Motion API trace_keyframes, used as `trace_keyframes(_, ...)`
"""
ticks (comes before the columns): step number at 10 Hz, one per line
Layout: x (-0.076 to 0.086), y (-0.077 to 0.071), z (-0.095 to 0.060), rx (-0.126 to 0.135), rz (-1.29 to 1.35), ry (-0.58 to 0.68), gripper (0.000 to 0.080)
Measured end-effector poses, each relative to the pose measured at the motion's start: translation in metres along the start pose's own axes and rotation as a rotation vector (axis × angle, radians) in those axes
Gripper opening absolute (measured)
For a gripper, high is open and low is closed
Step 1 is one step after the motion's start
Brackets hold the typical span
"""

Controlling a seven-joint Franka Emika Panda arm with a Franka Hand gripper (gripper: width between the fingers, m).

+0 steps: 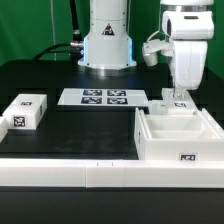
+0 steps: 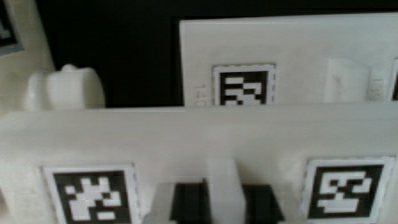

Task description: Assemble cabinet

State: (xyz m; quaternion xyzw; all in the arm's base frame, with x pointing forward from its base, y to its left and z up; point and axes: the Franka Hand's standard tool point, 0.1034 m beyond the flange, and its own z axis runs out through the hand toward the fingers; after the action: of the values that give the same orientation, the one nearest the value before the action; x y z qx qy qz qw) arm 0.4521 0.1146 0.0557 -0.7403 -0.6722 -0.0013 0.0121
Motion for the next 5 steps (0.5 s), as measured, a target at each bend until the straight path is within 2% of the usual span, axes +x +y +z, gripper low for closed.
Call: trace_keyframes(5,-0.0008,-0.0006,0.0010,0.010,0.001,-0.005,0.0070)
